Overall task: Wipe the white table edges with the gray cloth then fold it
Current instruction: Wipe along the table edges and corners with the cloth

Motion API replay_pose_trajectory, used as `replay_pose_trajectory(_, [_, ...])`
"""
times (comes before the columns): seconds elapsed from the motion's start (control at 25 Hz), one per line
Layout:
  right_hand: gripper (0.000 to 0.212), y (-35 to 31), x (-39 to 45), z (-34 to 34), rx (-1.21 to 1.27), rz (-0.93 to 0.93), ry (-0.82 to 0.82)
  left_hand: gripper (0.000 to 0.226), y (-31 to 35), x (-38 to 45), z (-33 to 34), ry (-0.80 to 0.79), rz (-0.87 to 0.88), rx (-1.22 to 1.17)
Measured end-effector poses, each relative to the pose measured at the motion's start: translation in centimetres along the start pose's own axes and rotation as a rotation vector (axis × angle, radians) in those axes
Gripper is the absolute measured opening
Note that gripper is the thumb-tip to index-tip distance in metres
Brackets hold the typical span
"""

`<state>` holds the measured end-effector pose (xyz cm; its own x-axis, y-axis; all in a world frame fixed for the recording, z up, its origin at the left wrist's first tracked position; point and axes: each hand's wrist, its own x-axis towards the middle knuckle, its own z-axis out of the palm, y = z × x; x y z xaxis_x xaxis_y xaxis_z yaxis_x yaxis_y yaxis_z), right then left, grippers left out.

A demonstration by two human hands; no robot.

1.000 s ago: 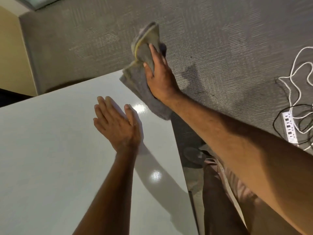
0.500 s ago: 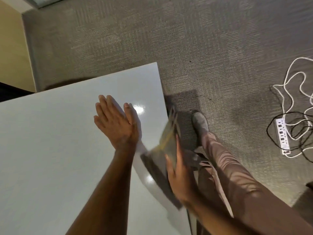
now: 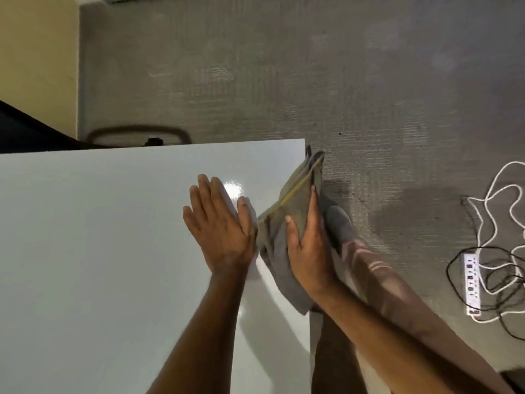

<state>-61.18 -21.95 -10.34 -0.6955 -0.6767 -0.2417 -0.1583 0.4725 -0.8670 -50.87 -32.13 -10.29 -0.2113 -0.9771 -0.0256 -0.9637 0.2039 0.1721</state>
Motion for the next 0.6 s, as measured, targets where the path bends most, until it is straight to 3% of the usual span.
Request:
replay_pose_trajectory(0.12, [0.072,-1.6,6.8,-0.2,0.007,-0.035,-0.044,0.072,0.4,-0.1,-0.2,-0.01,-0.001,0.009])
replay_pose_trajectory(0.28, [0.057,-2.4,12.8,-1.1,-0.211,-0.206,-0.153,0.071,0.5,0.3,-0.1,-0.055,-0.027,0.05])
replay_pose_trajectory(0.6, [0.052,-4.5,19.8,-3.6,-0.397,-0.486,-0.681,0.071,0.2,0.8,-0.3,-0.032,-0.132,-0.004])
